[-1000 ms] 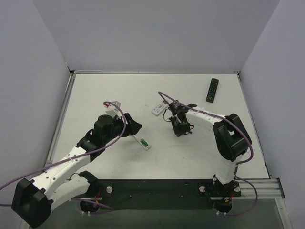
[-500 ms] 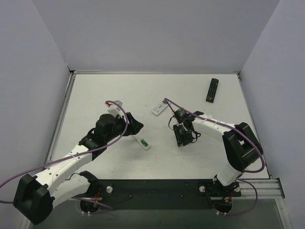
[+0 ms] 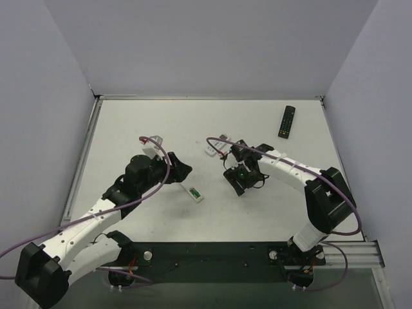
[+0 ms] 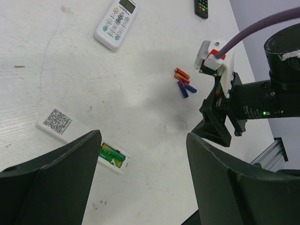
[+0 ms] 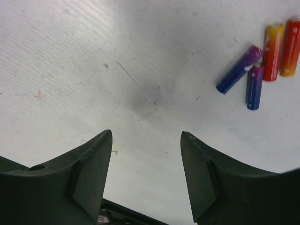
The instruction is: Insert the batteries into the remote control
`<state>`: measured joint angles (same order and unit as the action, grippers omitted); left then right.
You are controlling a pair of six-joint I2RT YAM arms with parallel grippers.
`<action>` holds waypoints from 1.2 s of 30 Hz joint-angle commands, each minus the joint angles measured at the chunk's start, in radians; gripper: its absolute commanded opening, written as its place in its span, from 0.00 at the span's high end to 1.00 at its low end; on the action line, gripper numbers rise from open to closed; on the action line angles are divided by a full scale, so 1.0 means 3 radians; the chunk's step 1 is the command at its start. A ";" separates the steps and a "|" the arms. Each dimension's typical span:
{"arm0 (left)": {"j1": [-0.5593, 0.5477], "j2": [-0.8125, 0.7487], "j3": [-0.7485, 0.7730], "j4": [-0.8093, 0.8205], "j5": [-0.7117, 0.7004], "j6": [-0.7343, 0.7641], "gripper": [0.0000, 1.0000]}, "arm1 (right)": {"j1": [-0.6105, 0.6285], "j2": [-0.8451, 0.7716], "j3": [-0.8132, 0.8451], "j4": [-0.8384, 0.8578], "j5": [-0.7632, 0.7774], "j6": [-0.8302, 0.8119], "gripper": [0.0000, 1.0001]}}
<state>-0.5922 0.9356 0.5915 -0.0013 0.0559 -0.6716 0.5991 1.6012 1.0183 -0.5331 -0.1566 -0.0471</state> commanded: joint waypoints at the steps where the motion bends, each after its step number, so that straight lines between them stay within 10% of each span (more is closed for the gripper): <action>1: 0.0016 -0.0239 0.0099 -0.0174 -0.0145 0.0173 0.16 | 0.0222 0.0195 0.0185 -0.0370 0.0210 -0.0742 0.44; 36: 0.0021 -0.0352 0.0186 -0.0348 -0.0232 0.0265 0.16 | 0.0457 0.0931 0.0251 -0.0335 0.0210 -0.1510 0.67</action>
<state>-0.5892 0.8310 0.5976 -0.1246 -0.0120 -0.5915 0.7246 1.8294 1.1095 -0.6216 -0.0891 -0.4927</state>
